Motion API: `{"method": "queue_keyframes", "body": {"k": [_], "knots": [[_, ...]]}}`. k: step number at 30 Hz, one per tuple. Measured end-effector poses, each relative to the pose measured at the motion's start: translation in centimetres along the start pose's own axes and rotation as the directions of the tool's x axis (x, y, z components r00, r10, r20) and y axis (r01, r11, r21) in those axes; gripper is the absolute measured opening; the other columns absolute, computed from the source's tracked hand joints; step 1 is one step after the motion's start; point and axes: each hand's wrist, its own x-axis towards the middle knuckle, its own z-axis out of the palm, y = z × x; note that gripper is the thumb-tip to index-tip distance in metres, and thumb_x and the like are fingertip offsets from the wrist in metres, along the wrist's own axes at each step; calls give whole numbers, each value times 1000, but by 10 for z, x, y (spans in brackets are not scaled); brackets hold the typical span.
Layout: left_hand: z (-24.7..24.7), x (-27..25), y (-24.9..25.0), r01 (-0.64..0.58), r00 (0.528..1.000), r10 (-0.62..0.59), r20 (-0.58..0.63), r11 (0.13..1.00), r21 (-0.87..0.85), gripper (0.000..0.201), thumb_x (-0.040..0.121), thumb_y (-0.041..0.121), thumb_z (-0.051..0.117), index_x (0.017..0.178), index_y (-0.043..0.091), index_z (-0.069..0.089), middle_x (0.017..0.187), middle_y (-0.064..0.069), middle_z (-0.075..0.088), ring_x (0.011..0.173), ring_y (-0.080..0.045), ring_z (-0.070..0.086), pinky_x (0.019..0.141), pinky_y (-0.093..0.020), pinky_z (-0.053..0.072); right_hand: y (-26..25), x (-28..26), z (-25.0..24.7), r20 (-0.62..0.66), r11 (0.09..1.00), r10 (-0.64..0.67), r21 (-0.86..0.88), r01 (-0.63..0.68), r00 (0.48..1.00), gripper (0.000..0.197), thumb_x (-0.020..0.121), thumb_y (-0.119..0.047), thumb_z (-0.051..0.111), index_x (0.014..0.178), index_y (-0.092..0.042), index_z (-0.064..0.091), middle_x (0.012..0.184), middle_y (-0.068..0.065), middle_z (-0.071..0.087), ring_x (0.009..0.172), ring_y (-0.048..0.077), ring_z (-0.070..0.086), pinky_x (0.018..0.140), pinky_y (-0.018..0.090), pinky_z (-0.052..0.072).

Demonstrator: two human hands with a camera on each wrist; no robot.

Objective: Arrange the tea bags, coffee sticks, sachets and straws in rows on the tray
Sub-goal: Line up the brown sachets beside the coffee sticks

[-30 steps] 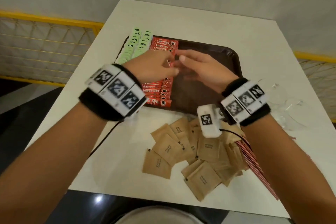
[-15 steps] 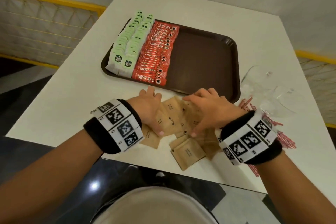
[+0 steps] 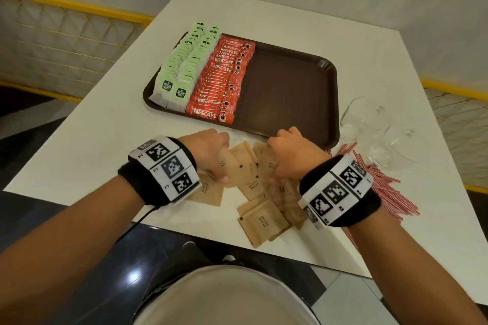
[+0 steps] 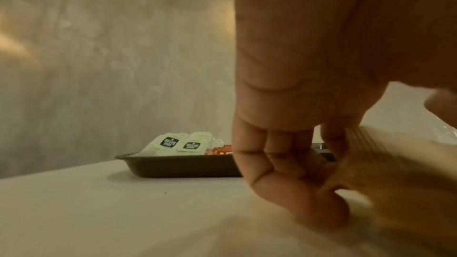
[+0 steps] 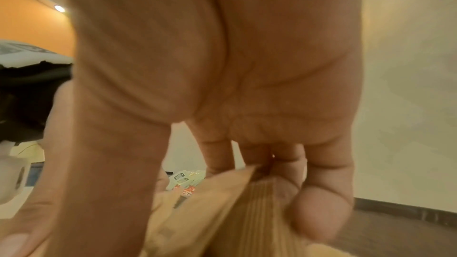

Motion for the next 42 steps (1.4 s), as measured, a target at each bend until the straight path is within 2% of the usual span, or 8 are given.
{"method": "queue_keyframes", "body": {"k": [5, 11, 17, 23, 27, 30, 34, 42], "knots": [[-6, -2, -6, -48, 998, 35, -56, 967, -250, 38, 73, 23, 78, 87, 22, 43, 79, 10, 48, 70, -7, 44, 57, -24, 30, 8, 3, -7, 9, 990, -16, 137, 15, 1000, 54, 81, -26, 71, 127, -13, 46, 123, 6, 48, 120, 24, 43, 92, 33, 41], [-20, -8, -20, -118, 991, 52, -122, 773, -623, 29, 76, 15, 75, 82, 22, 47, 84, 2, 57, 73, -12, 55, 62, -25, 46, 29, 1, -12, -171, 853, 17, 516, 75, 985, 24, 89, -21, 60, 108, -16, 47, 107, 3, 58, 97, 19, 57, 76, 29, 44], [-25, -19, -17, -220, 976, 102, -195, 480, -849, 23, 73, 14, 69, 87, 19, 52, 84, 6, 62, 77, -8, 63, 62, -22, 50, 36, 5, -21, -279, 357, 207, 914, 193, 938, 20, 94, -12, 51, 111, -22, 48, 107, 0, 57, 103, 18, 56, 89, 39, 51], [-18, -9, 1, -254, 967, 55, -250, 331, -909, 22, 78, 10, 68, 93, 19, 53, 97, 1, 64, 81, -10, 64, 57, -20, 51, 3, 12, -22, -169, -162, 72, 970, 179, 983, 18, 100, -13, 37, 110, -17, 50, 106, 6, 61, 95, 24, 60, 79, 43, 51], [-11, -1, 5, -287, 954, 29, -297, 363, -887, 45, 77, 16, 74, 116, 13, 51, 106, -7, 64, 85, -15, 64, 57, -23, 50, -10, 17, -14, -160, -112, 13, 981, 160, 987, 52, 90, -51, 48, 125, -13, 46, 119, 12, 62, 104, 25, 63, 83, 42, 53], [-11, 2, 3, -339, 924, -27, -382, 405, -849, 68, 69, 15, 81, 125, 13, 42, 110, 0, 60, 94, -11, 61, 69, -23, 52, -16, 18, -8, -208, -78, 14, 975, 209, 978, 42, 88, -26, 58, 126, -13, 44, 118, 15, 61, 102, 29, 63, 74, 38, 55], [-16, 1, -1, -394, 875, -86, -476, 443, -805, 74, 60, 16, 86, 116, 21, 39, 109, 5, 56, 102, -9, 57, 85, -26, 52, -21, 24, -11, -205, -236, -6, 951, 198, 979, 35, 93, -6, 50, 127, -11, 46, 121, 16, 61, 106, 31, 62, 75, 42, 56], [-32, -2, -20, -247, 948, 151, -279, -201, -948, 48, 82, 56, 46, 119, 28, 59, 104, -6, 68, 95, -20, 65, 80, -39, 51, -41, 33, -17, -169, -295, -80, 945, 139, 982, 37, 94, -1, 44, 130, -7, 45, 117, 14, 61, 97, 25, 63, 75, 38, 56]]}}
